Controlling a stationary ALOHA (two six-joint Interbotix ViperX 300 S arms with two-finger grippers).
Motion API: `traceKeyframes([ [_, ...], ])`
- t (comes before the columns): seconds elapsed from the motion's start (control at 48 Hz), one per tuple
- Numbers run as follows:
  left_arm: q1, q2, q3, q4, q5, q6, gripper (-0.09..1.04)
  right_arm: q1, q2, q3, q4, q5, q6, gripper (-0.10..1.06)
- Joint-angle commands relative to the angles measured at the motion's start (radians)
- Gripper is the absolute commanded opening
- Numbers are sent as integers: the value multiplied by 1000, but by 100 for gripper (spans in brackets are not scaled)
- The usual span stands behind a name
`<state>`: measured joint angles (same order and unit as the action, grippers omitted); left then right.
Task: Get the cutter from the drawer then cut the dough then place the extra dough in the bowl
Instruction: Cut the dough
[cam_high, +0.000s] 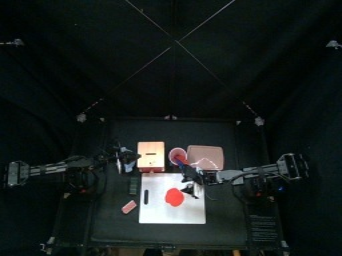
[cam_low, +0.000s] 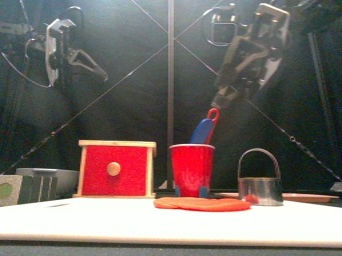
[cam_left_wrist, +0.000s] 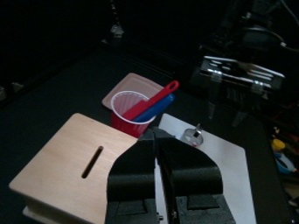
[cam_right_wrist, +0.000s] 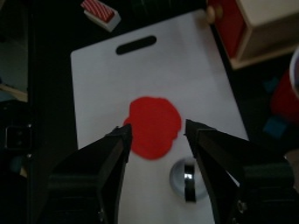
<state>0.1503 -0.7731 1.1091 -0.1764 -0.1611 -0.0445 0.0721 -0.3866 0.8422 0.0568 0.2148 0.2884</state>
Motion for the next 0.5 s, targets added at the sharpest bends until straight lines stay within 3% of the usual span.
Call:
traceKeyframes([
  [0.021, -64, 11, 0, 26, -41, -2, 46, 3, -51, 48, 28, -9, -2, 86],
  [0.25, -124, 83, 26, 26, -71, -8, 73, -2, -55, 112, 29, -11, -2, 86],
  [0.5, -198, 198, 8, 38, -170, -8, 80, -3, -55, 163, 20, -25, -3, 86],
])
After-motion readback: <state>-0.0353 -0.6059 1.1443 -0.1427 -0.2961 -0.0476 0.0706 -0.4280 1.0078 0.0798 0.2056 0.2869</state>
